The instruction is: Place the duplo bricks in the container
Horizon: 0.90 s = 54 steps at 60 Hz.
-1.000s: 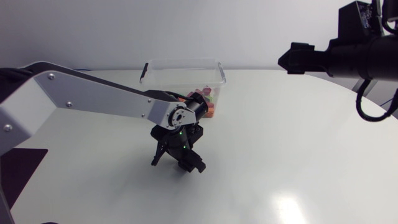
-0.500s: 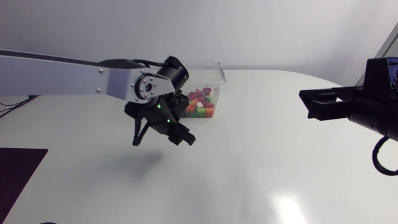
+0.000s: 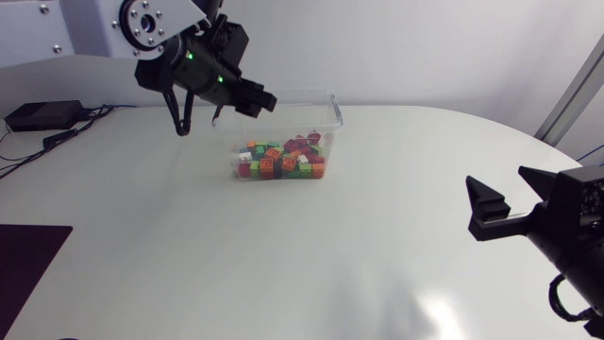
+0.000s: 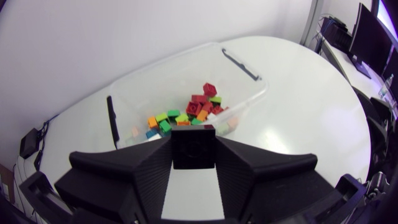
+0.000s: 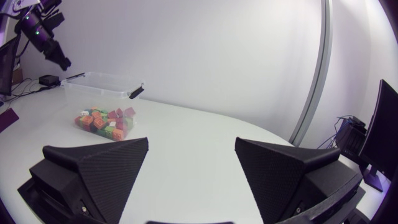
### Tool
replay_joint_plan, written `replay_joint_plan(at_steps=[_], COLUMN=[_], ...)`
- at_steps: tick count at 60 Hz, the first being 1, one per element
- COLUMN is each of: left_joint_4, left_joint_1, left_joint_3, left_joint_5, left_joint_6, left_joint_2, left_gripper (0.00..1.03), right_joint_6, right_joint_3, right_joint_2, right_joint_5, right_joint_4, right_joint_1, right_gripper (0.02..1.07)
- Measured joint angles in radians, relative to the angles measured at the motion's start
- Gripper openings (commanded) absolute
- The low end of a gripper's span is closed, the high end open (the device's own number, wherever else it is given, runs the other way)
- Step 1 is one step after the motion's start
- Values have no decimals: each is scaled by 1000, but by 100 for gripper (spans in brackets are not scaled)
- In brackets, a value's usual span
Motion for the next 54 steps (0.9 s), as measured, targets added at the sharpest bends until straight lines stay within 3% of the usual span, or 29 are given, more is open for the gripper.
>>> replay_joint_plan(at_steps=[11, 27, 30, 33, 35, 48, 54], left_joint_4=[135, 195, 214, 230, 238, 261, 308], left_joint_1=[14, 42, 46, 51, 52, 71, 83], left_joint_3=[62, 206, 217, 226, 232, 230, 140], left_joint_5=[-19, -28, -40, -54, -65, -110, -110], left_joint_6=[6, 7, 7, 7, 7, 14, 15], left_joint_2=[25, 222, 258, 290, 303, 314, 248], left_gripper=[38, 41, 52, 91, 100, 99, 99], right_joint_6=[-54, -77, -80, -81, -84, -105, -110], right_joint_3=[-97, -201, -213, -224, -232, -249, -254], right_joint_2=[-71, -170, -189, -211, -230, -405, -437], right_joint_5=[3, 30, 33, 37, 40, 51, 52], right_joint_4=[64, 92, 92, 91, 90, -15, -31], right_joint_1=[-4, -4, -4, -4, -4, -6, -19], right_gripper=[103, 103, 103, 103, 103, 103, 103])
